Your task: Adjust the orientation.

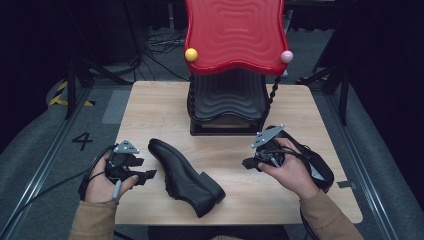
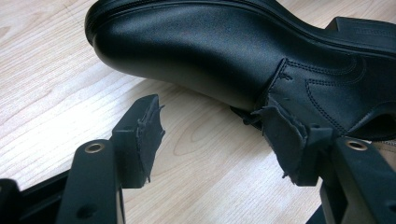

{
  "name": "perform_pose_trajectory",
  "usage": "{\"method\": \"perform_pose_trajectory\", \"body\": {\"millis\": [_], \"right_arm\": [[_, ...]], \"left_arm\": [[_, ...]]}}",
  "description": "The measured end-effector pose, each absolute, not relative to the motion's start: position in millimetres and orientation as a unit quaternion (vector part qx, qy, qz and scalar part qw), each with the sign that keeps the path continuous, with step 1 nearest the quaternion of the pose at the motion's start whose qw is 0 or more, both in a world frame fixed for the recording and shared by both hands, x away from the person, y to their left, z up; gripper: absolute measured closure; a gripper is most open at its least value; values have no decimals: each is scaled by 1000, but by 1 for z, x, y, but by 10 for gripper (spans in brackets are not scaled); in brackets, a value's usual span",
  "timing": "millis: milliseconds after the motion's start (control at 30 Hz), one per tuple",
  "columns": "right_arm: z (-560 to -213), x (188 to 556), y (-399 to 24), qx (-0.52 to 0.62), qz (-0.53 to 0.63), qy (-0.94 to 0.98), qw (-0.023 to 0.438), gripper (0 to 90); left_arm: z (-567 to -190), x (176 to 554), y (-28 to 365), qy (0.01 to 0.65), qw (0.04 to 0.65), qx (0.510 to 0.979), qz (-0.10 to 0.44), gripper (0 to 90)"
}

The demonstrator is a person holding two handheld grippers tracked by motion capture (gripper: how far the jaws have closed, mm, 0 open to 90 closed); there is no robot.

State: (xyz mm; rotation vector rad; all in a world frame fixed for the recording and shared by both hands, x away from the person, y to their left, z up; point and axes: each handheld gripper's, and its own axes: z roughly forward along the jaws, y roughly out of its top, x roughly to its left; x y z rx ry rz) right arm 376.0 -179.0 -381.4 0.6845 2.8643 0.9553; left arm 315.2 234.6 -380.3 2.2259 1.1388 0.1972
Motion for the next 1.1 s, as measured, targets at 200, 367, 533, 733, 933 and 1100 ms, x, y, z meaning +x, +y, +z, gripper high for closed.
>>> {"method": "perform_pose_trajectory", "body": {"millis": [200, 367, 533, 733, 933, 1100], "right_arm": [[-380, 375, -179, 219, 311, 925, 23, 867], [-380, 373, -176, 215, 314, 925, 21, 867], [-378, 369, -171, 205, 320, 925, 17, 873], [-375, 366, -167, 194, 331, 924, 12, 873], [-374, 362, -162, 183, 333, 925, 2, 888], [-374, 359, -159, 176, 338, 924, -1, 889]], "left_arm": [[-380, 315, 234, 428, 310, 846, 77, 381], [-380, 315, 234, 430, 311, 844, 75, 381], [-380, 315, 234, 430, 310, 845, 74, 381], [-380, 314, 235, 429, 309, 845, 72, 378], [-381, 314, 233, 430, 307, 846, 73, 376], [-381, 315, 231, 428, 307, 847, 70, 376]]}}
